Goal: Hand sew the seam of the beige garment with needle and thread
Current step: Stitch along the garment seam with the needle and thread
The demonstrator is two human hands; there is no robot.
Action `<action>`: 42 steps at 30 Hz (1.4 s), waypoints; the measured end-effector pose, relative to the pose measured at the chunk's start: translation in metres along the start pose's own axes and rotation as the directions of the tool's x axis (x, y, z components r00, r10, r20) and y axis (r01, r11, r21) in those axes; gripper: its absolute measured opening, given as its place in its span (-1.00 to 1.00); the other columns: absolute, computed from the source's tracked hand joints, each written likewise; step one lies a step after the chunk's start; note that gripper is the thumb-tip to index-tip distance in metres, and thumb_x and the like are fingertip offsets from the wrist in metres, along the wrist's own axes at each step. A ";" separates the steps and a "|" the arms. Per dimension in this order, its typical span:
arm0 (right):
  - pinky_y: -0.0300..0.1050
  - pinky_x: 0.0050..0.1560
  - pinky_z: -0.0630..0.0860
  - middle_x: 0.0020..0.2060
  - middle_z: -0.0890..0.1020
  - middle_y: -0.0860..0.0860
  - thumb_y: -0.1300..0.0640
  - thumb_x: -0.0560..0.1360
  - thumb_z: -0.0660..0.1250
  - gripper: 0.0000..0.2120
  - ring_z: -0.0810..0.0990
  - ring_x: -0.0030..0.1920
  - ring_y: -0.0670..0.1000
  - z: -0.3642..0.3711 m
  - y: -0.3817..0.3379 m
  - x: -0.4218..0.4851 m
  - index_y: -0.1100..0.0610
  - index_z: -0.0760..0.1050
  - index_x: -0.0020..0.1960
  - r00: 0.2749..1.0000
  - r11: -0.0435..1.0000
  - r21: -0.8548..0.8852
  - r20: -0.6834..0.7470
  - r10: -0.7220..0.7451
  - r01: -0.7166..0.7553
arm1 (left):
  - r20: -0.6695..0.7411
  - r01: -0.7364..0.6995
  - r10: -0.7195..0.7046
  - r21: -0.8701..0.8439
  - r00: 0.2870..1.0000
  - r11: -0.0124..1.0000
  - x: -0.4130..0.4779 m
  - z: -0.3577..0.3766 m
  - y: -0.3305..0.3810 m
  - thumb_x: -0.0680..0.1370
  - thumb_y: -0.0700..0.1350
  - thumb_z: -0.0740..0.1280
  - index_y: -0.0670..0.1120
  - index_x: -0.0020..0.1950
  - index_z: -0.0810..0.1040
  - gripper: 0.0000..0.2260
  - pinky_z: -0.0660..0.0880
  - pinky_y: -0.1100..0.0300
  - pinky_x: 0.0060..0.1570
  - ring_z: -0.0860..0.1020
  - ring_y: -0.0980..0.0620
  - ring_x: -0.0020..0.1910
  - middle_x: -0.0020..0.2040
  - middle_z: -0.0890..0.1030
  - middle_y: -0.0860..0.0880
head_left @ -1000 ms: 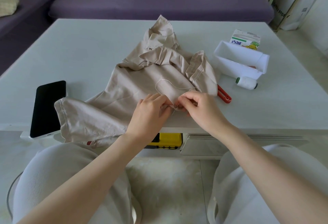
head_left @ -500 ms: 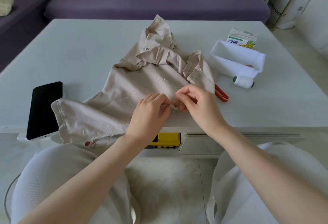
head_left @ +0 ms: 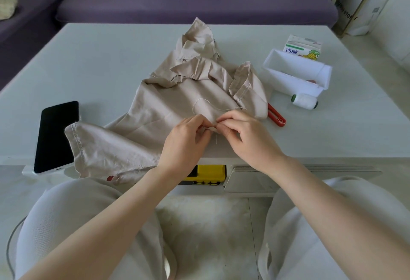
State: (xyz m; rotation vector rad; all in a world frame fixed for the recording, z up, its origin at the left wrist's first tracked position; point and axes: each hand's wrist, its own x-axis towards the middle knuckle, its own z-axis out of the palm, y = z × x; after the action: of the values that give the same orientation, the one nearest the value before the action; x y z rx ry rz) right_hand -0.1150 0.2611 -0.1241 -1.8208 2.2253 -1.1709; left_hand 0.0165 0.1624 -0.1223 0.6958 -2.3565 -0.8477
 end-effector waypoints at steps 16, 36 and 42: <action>-0.08 -0.12 0.57 -0.09 0.64 -0.01 0.08 0.56 0.24 -0.74 0.60 -0.08 0.00 0.005 -0.001 -0.004 0.17 0.63 0.11 0.975 0.983 -0.108 -0.155 -0.161 0.146 | 0.096 0.102 -0.086 -0.181 0.992 0.978 0.003 0.000 0.002 0.56 -0.13 0.33 -0.03 -0.16 0.56 -0.90 0.39 0.29 -0.27 0.43 0.11 -0.34 -0.36 0.52 0.06; -0.21 -0.17 0.49 -0.39 0.62 0.00 0.19 0.63 0.08 -0.69 0.56 -0.32 -0.09 -0.018 -0.003 -0.060 0.18 0.54 -0.16 0.833 0.889 0.234 0.501 0.236 -0.393 | 0.075 0.116 -0.113 -0.047 0.991 0.992 0.004 0.008 0.002 0.54 -0.11 0.33 -0.07 -0.22 0.50 -0.86 0.36 0.15 -0.32 0.35 0.08 -0.40 -0.41 0.45 0.06; 0.02 -0.17 0.52 -0.41 0.60 -0.11 0.15 0.64 0.07 -0.66 0.58 -0.29 0.11 -0.027 0.011 -0.087 0.03 0.53 -0.19 0.768 0.907 0.085 0.568 0.296 -0.412 | 0.003 -0.187 0.188 0.104 0.982 0.977 -0.006 0.010 0.013 0.50 -0.13 0.28 -0.09 -0.07 0.55 -0.92 0.44 0.14 -0.21 0.43 0.07 -0.13 -0.15 0.53 0.07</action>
State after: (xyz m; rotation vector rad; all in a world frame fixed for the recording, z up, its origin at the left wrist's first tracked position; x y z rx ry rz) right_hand -0.1094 0.3497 -0.1473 -1.3384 1.9070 -0.6650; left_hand 0.0109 0.1791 -0.1218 0.5059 -2.4281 -0.6434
